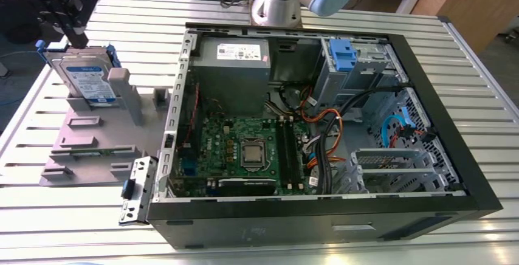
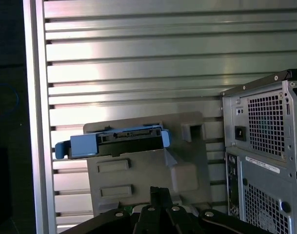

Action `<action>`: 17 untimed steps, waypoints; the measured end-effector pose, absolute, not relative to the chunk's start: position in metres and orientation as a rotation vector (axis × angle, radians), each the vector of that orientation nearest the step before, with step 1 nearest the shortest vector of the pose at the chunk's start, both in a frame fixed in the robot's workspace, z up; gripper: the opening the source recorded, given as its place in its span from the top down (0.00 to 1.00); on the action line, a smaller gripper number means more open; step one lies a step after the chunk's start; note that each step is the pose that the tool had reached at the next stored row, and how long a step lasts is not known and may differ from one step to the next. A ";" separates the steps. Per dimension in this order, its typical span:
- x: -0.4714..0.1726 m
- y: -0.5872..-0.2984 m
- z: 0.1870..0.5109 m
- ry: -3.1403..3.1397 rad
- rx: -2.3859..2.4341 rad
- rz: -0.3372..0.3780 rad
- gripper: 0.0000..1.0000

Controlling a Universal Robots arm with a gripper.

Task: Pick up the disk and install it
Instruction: 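Reach for the disk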

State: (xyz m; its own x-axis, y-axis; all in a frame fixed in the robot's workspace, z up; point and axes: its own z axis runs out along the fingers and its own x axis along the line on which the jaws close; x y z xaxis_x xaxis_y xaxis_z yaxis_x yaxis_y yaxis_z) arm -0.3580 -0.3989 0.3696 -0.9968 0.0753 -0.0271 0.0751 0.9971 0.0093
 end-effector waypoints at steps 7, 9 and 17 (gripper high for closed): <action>-0.368 -0.399 0.369 3.112 0.117 0.012 0.89; -0.368 -0.399 0.369 3.112 0.117 0.012 0.89; -0.372 -0.399 0.369 3.112 0.117 0.012 0.89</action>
State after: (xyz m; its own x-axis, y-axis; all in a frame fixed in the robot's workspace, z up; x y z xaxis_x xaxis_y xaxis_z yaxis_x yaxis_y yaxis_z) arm -0.3722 -0.3989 0.3686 -0.9968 0.0753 -0.0272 0.0751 0.9971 0.0085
